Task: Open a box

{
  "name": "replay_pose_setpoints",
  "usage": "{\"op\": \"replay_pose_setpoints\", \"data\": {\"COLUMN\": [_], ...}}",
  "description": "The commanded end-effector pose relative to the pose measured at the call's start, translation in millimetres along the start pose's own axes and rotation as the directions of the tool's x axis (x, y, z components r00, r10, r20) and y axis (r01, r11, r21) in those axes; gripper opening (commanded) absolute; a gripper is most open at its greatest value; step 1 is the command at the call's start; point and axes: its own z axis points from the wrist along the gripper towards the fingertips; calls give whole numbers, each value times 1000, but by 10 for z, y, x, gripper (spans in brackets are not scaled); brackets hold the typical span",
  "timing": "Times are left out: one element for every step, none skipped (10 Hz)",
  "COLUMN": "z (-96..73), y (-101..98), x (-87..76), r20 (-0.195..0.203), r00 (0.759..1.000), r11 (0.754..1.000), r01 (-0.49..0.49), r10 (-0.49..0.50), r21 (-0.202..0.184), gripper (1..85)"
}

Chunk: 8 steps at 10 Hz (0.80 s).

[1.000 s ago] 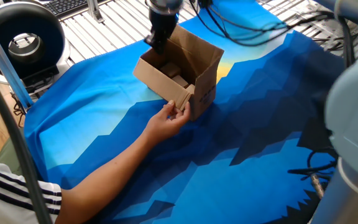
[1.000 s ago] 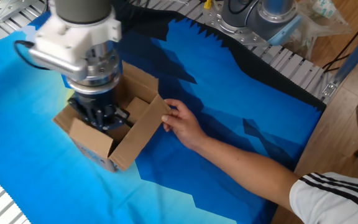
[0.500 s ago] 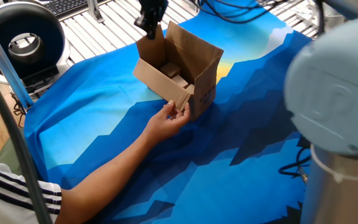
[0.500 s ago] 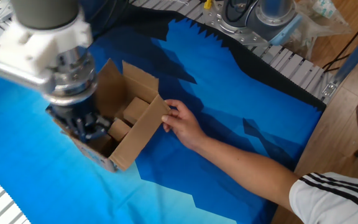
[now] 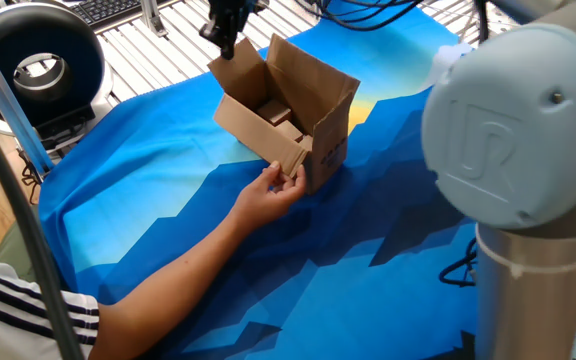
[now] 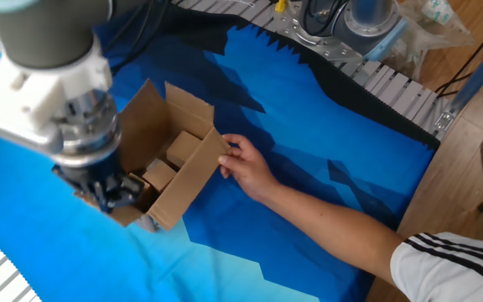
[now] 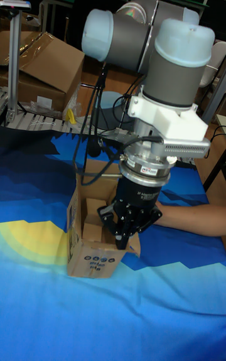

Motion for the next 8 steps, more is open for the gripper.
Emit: {"op": "replay_pose_setpoints", "data": {"z": [249, 322, 373, 424, 471, 512, 532, 547], "y": [-12, -43, -57, -64, -58, -38, -18, 5], "x": [-148, -155, -154, -141, -122, -93, -74, -44], "r20": [30, 37, 43, 50, 58, 65, 71, 70], "r00": [999, 999, 999, 998, 998, 998, 997, 998], "r11": [1000, 1000, 1000, 1000, 1000, 1000, 1000, 999], "r01": [12, 18, 22, 26, 23, 17, 12, 7], "r10": [-12, -18, -23, -26, -24, -16, -11, -5], "r21": [5, 14, 15, 13, 10, -1, -17, -33], "gripper": [13, 13, 13, 13, 13, 13, 13, 13]}}
